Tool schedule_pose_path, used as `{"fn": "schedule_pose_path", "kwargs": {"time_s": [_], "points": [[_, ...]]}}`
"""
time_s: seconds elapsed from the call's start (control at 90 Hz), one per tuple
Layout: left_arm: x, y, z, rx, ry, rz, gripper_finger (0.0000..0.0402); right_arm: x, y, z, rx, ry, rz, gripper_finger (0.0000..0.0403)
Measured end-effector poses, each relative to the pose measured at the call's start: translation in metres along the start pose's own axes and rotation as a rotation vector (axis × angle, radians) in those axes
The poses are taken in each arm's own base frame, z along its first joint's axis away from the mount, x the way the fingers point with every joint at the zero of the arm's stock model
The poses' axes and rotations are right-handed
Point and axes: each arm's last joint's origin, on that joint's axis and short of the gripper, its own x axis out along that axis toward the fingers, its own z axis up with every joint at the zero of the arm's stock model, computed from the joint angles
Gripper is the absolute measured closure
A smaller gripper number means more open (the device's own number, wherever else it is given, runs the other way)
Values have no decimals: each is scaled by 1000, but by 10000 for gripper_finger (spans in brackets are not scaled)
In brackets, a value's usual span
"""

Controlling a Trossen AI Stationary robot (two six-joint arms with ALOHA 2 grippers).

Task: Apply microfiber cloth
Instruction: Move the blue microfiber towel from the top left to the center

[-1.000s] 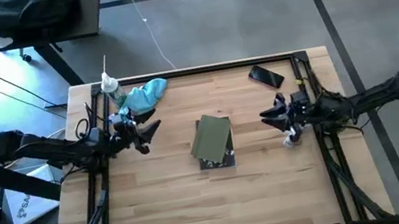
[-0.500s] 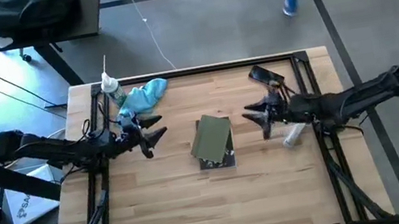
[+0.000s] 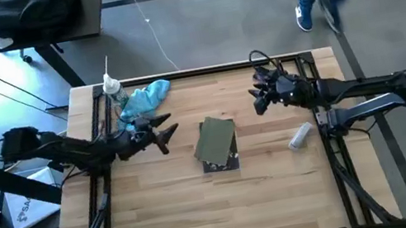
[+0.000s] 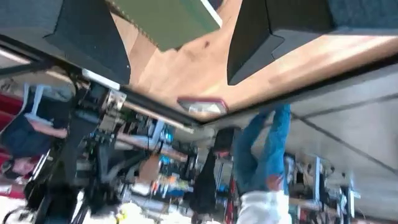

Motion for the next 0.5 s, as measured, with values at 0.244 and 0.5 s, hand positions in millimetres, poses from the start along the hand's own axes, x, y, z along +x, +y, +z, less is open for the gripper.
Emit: {"fn": "schedule_pose_path", "kwargs": {"time_s": [0.244, 0.5], "points": [[49, 6, 10, 88, 210, 177, 154, -1, 2, 2, -2, 14, 60, 288], [79, 35, 33, 184, 508, 443, 154, -4, 10, -2, -24, 52, 145, 288]]}}
